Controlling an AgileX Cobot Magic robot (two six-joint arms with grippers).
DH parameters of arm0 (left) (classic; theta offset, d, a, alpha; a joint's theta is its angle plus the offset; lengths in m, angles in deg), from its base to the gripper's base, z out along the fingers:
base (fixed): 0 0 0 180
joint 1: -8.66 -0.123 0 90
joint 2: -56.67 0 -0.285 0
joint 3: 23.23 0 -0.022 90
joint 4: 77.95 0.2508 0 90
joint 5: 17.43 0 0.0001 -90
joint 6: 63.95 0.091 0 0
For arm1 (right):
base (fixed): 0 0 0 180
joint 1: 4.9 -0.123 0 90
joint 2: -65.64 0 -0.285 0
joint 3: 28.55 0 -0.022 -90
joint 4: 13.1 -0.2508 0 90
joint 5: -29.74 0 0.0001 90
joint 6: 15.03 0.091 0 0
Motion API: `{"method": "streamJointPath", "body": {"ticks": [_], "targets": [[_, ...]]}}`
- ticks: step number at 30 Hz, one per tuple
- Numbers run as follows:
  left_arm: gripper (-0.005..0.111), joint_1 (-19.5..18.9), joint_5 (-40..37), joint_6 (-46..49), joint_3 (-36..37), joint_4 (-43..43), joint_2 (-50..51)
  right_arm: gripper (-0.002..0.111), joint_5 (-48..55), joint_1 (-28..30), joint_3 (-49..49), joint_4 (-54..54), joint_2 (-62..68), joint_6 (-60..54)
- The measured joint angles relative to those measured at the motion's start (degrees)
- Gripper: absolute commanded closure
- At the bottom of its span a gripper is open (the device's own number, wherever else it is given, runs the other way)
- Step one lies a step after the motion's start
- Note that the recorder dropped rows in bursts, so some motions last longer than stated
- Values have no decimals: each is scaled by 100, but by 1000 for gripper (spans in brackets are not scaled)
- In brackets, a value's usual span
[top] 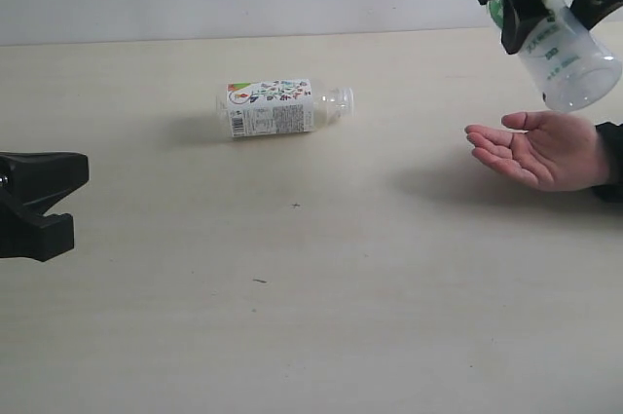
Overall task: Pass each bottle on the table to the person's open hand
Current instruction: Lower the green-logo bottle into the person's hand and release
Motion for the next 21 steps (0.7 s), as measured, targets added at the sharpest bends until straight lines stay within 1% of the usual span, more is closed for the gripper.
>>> {"method": "streamJointPath", "body": {"ticks": [4, 9, 16, 21], "targets": [[107, 0, 0, 0, 0, 0, 0, 108, -10, 0, 283, 231, 0, 0], [107, 0, 0, 0, 0, 0, 0, 108, -90, 0, 822, 270, -9, 126], [107, 0, 0, 0, 0, 0, 0, 108, -797, 0, 1549, 270, -9, 287], [107, 0, 0, 0, 0, 0, 0, 108, -1344, 0, 1755, 270, 2, 464]]}}
